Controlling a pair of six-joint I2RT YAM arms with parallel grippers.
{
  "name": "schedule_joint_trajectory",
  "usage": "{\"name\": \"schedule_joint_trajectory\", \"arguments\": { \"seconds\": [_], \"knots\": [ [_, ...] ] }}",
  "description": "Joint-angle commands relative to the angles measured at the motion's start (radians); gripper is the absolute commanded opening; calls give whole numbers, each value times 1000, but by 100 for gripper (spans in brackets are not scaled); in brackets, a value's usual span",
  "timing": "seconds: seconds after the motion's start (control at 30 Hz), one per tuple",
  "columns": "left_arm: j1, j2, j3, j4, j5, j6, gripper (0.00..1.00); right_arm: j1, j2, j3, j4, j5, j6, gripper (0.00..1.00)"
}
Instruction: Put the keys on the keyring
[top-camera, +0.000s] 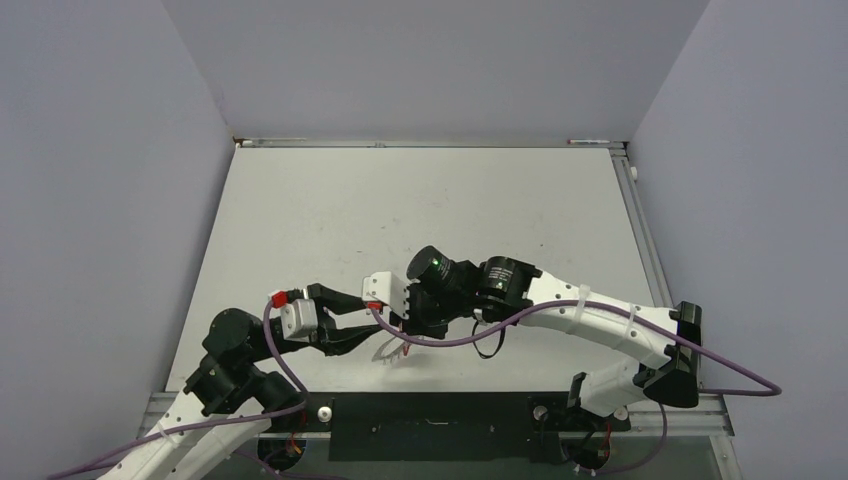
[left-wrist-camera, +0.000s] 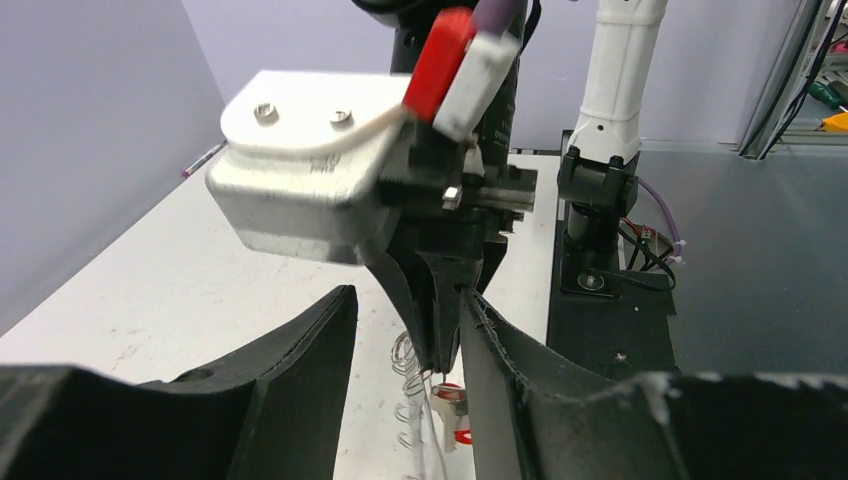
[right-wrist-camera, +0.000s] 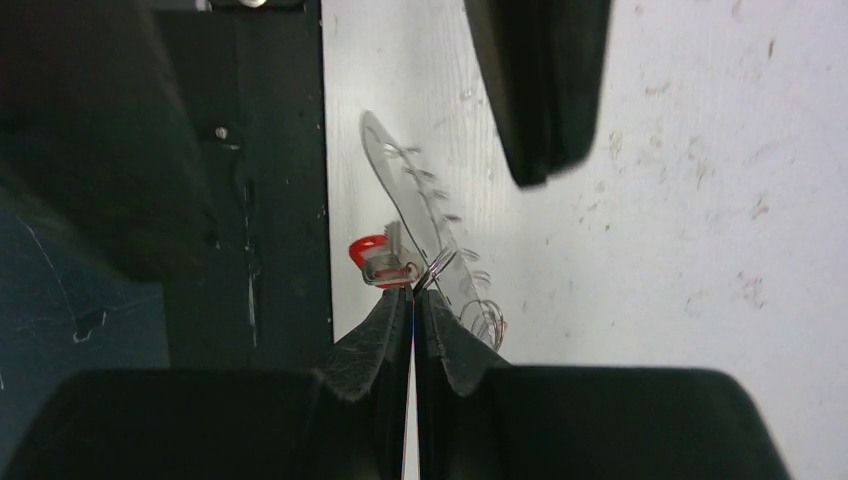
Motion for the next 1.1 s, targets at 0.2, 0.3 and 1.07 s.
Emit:
{"name": "schedule_joint_trajectory", "arguments": {
  "seconds": [0.2,0.3,1.07],
  "knots": [
    [8,12,21,11,7,12,38,-23,-46,73,-130,27,51,5],
    [7,34,13,31,66,-3,36,-22,-68,54,-105,-19,33,5],
    [-13,156,-6,111,227,-92,21,-25,-129,37,-14,-183,-66,5]
  ]
}}
